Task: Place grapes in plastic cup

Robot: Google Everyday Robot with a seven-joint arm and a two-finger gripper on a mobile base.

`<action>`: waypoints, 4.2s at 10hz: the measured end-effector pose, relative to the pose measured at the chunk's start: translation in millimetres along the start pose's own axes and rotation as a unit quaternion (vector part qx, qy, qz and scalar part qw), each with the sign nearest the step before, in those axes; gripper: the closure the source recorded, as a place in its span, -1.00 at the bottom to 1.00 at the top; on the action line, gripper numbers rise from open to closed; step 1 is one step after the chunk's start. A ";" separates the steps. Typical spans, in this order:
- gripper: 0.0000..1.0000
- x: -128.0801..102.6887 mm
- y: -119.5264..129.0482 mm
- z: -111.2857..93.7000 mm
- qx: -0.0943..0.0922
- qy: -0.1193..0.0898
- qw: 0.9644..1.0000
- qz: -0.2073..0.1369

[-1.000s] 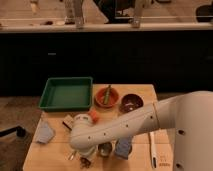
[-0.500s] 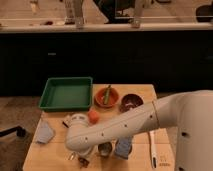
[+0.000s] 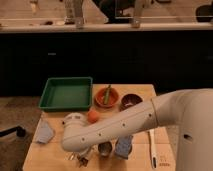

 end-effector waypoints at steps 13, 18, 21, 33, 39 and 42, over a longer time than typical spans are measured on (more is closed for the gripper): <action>1.00 26.5 -16.7 -59.5 0.023 0.054 0.998 0.001; 1.00 54.1 -20.4 -78.9 0.030 0.066 0.997 0.015; 1.00 71.6 -19.8 -86.1 0.034 0.071 0.997 0.026; 1.00 145.9 6.0 -99.1 0.067 0.069 0.995 -0.024; 1.00 159.0 6.2 -99.6 0.064 0.062 0.993 -0.083; 1.00 166.5 8.5 -97.1 0.056 0.055 0.991 -0.113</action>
